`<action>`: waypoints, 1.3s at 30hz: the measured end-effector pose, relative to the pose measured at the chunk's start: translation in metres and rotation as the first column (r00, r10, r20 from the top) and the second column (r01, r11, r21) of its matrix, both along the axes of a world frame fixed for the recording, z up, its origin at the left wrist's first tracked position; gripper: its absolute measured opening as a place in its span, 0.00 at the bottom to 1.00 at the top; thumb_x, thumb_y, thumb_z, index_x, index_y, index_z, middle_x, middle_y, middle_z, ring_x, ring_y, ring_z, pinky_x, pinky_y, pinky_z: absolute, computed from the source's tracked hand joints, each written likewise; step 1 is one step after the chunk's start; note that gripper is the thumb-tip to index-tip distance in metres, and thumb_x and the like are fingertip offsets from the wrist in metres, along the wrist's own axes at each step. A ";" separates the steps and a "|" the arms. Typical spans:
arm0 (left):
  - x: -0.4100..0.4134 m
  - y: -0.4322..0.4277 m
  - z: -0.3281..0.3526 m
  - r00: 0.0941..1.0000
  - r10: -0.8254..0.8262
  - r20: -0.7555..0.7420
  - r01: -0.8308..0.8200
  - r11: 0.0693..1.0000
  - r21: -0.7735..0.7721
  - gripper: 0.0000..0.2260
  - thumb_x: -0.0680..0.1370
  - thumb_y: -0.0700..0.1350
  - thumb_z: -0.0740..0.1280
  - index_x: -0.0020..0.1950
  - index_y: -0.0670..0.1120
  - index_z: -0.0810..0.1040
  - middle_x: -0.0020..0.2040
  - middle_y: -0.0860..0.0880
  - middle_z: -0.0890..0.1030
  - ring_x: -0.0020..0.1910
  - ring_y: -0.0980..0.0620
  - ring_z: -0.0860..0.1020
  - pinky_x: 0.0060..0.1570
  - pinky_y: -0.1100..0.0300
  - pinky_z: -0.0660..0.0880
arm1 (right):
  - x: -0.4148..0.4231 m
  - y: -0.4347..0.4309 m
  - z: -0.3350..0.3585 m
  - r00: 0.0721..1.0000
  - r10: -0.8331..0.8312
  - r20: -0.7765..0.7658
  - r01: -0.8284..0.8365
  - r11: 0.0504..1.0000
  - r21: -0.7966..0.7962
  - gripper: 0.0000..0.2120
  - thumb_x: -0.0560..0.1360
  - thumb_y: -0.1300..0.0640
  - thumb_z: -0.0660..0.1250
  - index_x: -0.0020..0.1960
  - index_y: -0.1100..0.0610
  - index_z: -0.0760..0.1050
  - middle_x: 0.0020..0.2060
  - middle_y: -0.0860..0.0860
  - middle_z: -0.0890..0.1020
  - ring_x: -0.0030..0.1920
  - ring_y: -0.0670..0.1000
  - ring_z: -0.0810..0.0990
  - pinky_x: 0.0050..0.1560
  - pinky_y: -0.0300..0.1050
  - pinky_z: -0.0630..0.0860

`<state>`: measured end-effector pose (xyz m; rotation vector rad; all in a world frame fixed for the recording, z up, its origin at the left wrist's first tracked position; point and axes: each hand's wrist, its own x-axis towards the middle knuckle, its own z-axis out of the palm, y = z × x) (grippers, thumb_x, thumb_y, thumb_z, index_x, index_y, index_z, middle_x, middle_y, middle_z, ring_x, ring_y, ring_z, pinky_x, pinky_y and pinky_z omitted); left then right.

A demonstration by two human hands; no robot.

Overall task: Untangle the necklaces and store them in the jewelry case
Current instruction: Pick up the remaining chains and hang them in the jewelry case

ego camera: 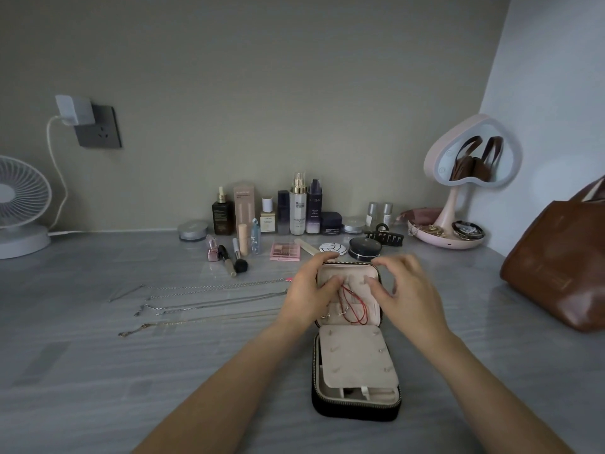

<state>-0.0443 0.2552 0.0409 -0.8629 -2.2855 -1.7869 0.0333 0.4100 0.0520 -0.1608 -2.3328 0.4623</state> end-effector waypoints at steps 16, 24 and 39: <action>-0.016 -0.092 0.037 0.992 0.071 0.100 -0.036 0.949 -0.314 0.11 0.80 0.44 0.59 0.57 0.44 0.77 0.51 0.50 0.79 0.50 0.52 0.77 0.49 0.56 0.75 | -0.005 -0.065 0.022 0.971 0.168 0.168 -0.178 0.983 0.047 0.11 0.75 0.48 0.63 0.56 0.47 0.74 0.55 0.45 0.71 0.46 0.49 0.77 0.42 0.45 0.75; -0.031 -0.145 -0.008 0.975 0.172 -0.138 -0.209 0.520 -0.828 0.13 0.76 0.51 0.65 0.59 0.49 0.75 0.60 0.46 0.73 0.63 0.47 0.68 0.63 0.54 0.66 | -0.015 -0.083 0.020 0.962 0.183 0.203 -0.200 0.978 0.066 0.08 0.74 0.49 0.63 0.49 0.50 0.77 0.49 0.46 0.75 0.39 0.48 0.77 0.45 0.47 0.75; -0.017 -0.141 0.021 0.997 0.042 0.066 0.004 0.817 -0.577 0.09 0.79 0.42 0.59 0.39 0.48 0.67 0.32 0.51 0.74 0.32 0.53 0.74 0.36 0.60 0.72 | -0.040 -0.156 0.020 0.614 0.683 0.396 -0.391 0.699 -0.599 0.27 0.73 0.66 0.65 0.68 0.52 0.63 0.59 0.52 0.75 0.30 0.46 0.79 0.33 0.38 0.76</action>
